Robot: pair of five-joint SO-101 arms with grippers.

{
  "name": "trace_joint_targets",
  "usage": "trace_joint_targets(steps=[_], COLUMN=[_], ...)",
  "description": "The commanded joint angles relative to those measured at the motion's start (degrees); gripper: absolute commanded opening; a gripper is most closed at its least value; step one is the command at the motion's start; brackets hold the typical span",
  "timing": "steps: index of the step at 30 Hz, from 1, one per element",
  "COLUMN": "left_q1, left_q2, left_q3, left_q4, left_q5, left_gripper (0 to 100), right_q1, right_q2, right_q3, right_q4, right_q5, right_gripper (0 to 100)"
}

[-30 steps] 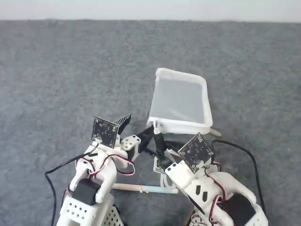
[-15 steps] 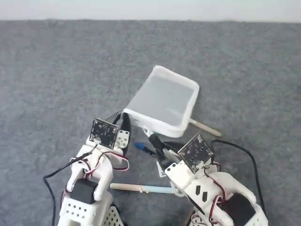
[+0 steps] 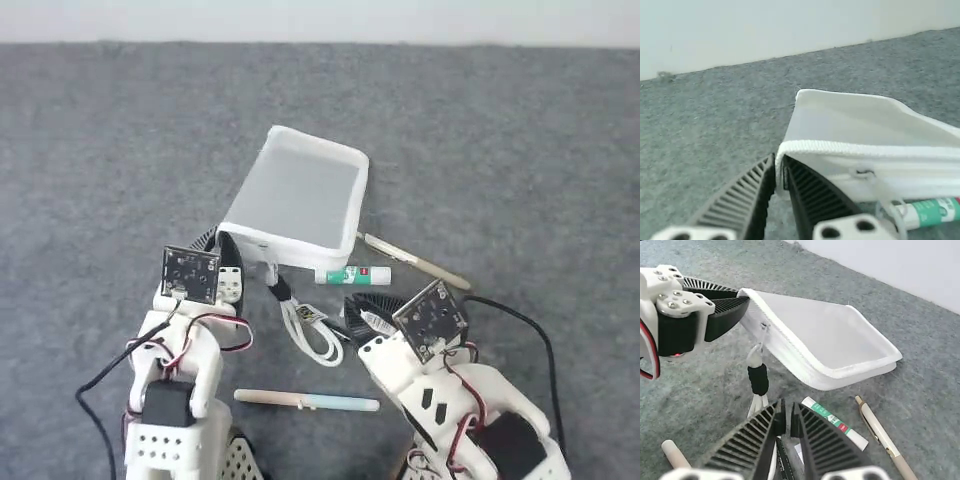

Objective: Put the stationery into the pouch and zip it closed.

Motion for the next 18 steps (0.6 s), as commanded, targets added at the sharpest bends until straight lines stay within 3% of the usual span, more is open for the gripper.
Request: trace_joint_targets(steps=[1, 7, 13, 18], left_q1=[-0.35, 0.18, 1.85, 2.73], left_q2=[-1.05, -1.05, -1.05, -1.05], left_q3=[-4.09, -4.09, -5.14, -5.58], left_q4=[-0.97, -0.97, 0.79, 1.67], left_q5=[-0.70, -0.70, -0.70, -0.70], left_gripper=[1, 1, 1, 1], right_q1=[0.75, -2.15, -7.52, -10.24], right_q2=[1.01, 1.10, 1.19, 1.19], right_q3=[-1.41, -0.62, 4.66, 9.41], right_q4=[-1.10, -1.45, -6.20, -12.26], right_q5=[0.35, 0.62, 0.44, 0.70], right_gripper=[0.6, 1.1, 14.9, 16.7])
